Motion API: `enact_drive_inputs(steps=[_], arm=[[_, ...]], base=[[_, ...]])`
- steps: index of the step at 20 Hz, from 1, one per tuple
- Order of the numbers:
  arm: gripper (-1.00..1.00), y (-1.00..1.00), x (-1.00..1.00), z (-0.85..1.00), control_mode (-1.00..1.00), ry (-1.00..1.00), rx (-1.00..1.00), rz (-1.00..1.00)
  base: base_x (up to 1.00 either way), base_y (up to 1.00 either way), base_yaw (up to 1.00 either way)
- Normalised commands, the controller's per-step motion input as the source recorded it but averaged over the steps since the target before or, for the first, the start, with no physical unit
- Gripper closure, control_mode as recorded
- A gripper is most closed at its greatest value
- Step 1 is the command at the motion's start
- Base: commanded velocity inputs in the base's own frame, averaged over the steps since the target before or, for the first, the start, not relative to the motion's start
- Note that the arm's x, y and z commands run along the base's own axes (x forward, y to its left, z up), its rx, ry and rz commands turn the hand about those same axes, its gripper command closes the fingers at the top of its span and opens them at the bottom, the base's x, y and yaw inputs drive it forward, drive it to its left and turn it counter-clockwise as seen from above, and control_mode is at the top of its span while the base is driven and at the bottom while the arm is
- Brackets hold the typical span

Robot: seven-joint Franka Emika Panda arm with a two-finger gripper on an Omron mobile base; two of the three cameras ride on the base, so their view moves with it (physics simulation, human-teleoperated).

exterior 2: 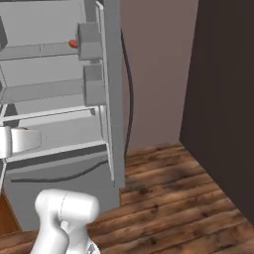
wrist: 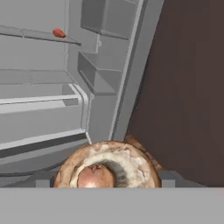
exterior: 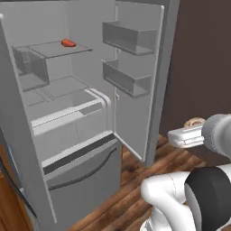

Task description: Gather the sweet potato and mushroom from the fridge and place them on a tray on the dining counter. Then gather the chicken drumstick and fish from the fridge and place them on the other tray.

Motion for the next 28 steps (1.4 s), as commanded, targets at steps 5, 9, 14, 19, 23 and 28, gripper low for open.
enact_drive_inputs(steps=[5, 9, 14, 19, 23, 28], arm=[[1.00, 0.00, 0.00, 0.00, 1.00, 0.00, 0.00, 0.00], [1.00, 0.00, 0.00, 0.00, 1.00, 0.00, 0.00, 0.00], [1.00, 0.00, 0.00, 0.00, 1.00, 0.00, 0.00, 0.00], [1.00, 0.00, 0.00, 0.00, 1.00, 0.00, 0.00, 0.00], [1.00, 0.00, 0.00, 0.00, 1.00, 0.00, 0.00, 0.00], [1.00, 0.00, 0.00, 0.00, 1.00, 0.00, 0.00, 0.00]], base=[[-0.30, 0.00, -0.57], [-0.26, 0.00, -0.54], [-0.15, 0.00, -0.59], [-0.08, 0.00, -0.65], [-0.03, 0.00, -0.69], [0.00, 0.00, -0.73]])
